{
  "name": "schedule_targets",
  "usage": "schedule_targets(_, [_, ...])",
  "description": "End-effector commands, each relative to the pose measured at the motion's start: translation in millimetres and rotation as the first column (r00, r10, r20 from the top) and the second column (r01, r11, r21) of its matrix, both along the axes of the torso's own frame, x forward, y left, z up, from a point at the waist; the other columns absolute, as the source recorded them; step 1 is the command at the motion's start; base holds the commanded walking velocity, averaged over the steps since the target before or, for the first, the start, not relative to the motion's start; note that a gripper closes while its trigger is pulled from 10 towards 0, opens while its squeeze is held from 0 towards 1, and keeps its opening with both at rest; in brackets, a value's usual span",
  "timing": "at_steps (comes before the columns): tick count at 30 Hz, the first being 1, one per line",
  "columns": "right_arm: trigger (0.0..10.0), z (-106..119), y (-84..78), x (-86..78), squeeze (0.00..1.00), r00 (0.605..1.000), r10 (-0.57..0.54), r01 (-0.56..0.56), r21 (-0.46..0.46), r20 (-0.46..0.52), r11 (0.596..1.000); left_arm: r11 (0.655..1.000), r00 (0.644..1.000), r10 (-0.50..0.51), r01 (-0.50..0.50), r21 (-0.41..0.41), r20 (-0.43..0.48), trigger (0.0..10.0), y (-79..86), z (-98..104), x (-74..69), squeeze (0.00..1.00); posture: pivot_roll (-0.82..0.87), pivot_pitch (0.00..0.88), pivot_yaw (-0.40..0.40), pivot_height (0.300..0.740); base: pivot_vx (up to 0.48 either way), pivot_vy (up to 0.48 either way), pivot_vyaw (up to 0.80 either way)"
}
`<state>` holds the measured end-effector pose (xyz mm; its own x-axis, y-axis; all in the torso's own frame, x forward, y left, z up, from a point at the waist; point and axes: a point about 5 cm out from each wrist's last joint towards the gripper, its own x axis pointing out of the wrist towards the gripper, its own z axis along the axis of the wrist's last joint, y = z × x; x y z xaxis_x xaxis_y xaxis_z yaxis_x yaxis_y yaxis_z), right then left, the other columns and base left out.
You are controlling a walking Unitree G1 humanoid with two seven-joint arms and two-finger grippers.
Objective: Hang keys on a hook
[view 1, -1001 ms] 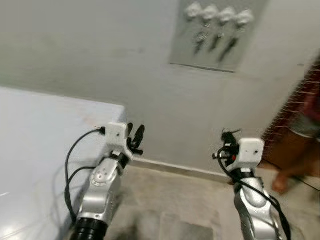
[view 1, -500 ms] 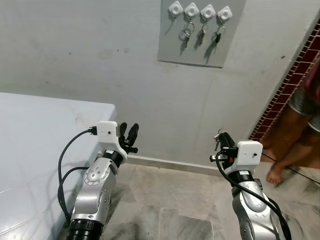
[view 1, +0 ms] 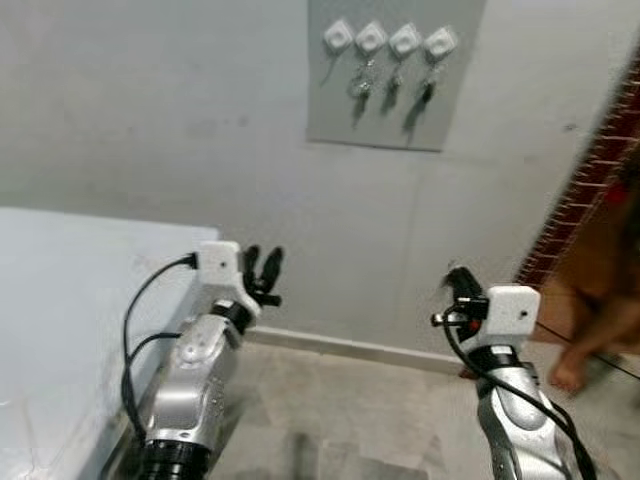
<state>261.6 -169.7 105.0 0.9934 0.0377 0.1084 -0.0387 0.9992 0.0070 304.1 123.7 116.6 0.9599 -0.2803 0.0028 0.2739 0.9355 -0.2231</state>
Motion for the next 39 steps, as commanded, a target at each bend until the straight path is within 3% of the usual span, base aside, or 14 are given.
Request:
schedule_targets(1, [10.0, 5.6, 6.5, 1.7, 0.0, 0.999, 0.027, -0.027, 0.006, 0.021, 1.0, 1.0, 1.0, 0.017, -0.017, 0.003, 0.013, 10.0, 5.6, 5.1, 1.4, 0.0, 0.06, 0.0, -0.026, 0.74, 0.469, 0.0, 0.0])
schedule_targets(8, [10.0, 5.1, 6.5, 1.0, 0.0, 0.999, 0.027, -0.027, 0.007, 0.019, 1.0, 1.0, 1.0, 0.022, -0.022, -0.006, 0.005, 10.0, 4.9, 4.6, 1.2, 0.0, 0.06, 0.0, -0.028, 0.74, 0.44, 0.0, 0.0])
schedule_targets(26, [10.0, 4.7, 7.4, 0.2, 0.0, 0.999, 0.034, -0.034, 0.009, 0.014, 0.999, 0.999, 0.999, 0.031, -0.031, -0.024, -0.014, 10.0, 4.3, 2.9, -0.2, 0.0, 0.06, 0.0, -0.031, 0.74, 0.325, 0.35, 0.0])
schedule_targets(37, [10.0, 5.1, 7.9, 1.0, 0.0, 0.999, 0.037, -0.037, 0.01, 0.014, 0.999, 0.999, 1.0, 0.009, -0.01, 0.036, 0.016, 10.0, 0.9, 5.2, 0.2, 0.0, 0.06, 0.0, -0.033, 0.74, 0.37, 0.175, 0.0])
schedule_targets(39, [10.0, 4.7, 8.2, 0.7, 0.0, 0.999, 0.038, -0.038, 0.011, 0.012, 0.999, 1.0, 1.0, 0.01, -0.01, -0.012, 0.009, 10.0, -1.7, 5.2, -0.8, 0.0, 0.06, 0.0, -0.033, 0.74, 0.0, 0.0, 0.0])
